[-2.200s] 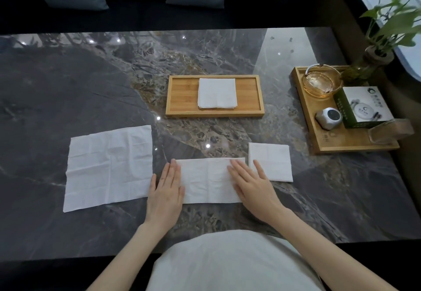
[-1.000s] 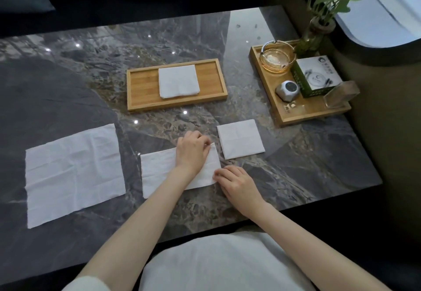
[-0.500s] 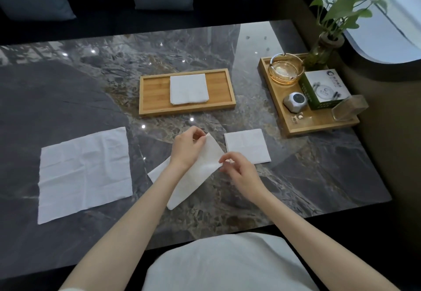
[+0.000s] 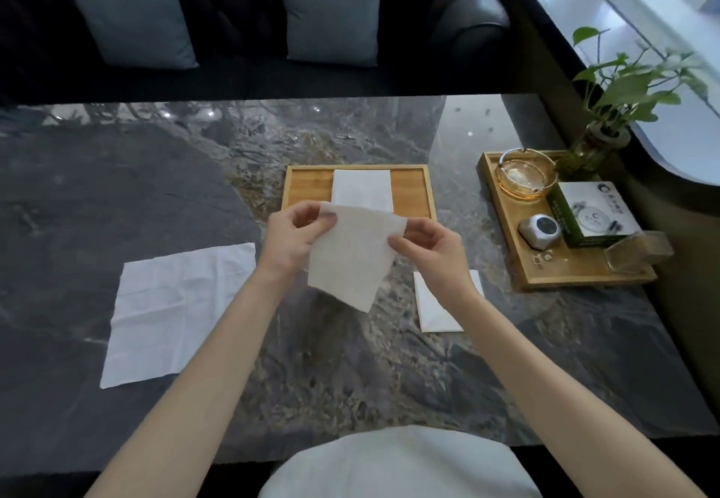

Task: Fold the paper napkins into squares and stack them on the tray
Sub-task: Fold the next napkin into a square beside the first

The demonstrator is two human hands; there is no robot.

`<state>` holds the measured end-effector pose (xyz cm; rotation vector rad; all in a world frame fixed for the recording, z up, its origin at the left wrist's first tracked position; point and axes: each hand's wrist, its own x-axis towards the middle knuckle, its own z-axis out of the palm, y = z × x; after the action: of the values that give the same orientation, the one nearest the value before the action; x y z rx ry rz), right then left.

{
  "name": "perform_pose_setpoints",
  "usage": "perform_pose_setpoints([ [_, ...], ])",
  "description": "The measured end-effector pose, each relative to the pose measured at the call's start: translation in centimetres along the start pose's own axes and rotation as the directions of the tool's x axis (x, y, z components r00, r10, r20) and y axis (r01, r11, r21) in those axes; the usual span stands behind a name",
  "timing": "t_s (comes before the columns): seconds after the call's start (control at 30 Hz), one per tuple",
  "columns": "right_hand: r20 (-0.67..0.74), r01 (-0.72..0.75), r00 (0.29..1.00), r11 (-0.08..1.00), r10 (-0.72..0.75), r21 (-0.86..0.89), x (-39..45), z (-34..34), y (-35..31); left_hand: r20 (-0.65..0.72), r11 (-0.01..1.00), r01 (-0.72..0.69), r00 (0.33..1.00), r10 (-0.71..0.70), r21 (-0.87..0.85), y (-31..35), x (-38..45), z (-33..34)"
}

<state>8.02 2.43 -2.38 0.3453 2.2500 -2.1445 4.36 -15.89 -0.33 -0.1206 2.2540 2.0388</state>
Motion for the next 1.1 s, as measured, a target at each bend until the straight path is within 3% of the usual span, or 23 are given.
perform_pose_setpoints([
  [0.23,0.138,0.087,0.986,0.994,-0.096,0.068,-0.5,-0.4,-2.1,0.024,0.997,-0.04,0.999,0.041,-0.065,1.3,-3.1,-2.7],
  [0.53,0.286,-0.02,0.955,0.979,0.079,-0.202,-3.8,-0.3,2.6,0.107,0.966,0.199,0.97,-0.218,0.163,-4.1,-7.7,-4.0],
  [0.63,0.282,-0.033,0.954,0.969,0.103,-0.244,-3.9,-0.1,3.8,0.051,0.95,0.228,0.969,-0.243,0.214,-5.5,-7.7,-4.0],
  [0.8,0.245,-0.076,0.958,0.959,0.146,-0.273,-2.5,1.1,4.5,-0.064,0.931,0.173,0.985,-0.161,0.322,-6.9,-6.0,-3.9],
  [1.1,0.136,-0.11,0.966,0.824,0.22,-0.556,1.4,3.8,7.4,-0.118,0.848,0.231,0.973,-0.198,0.478,-10.2,-1.8,-3.4],
])
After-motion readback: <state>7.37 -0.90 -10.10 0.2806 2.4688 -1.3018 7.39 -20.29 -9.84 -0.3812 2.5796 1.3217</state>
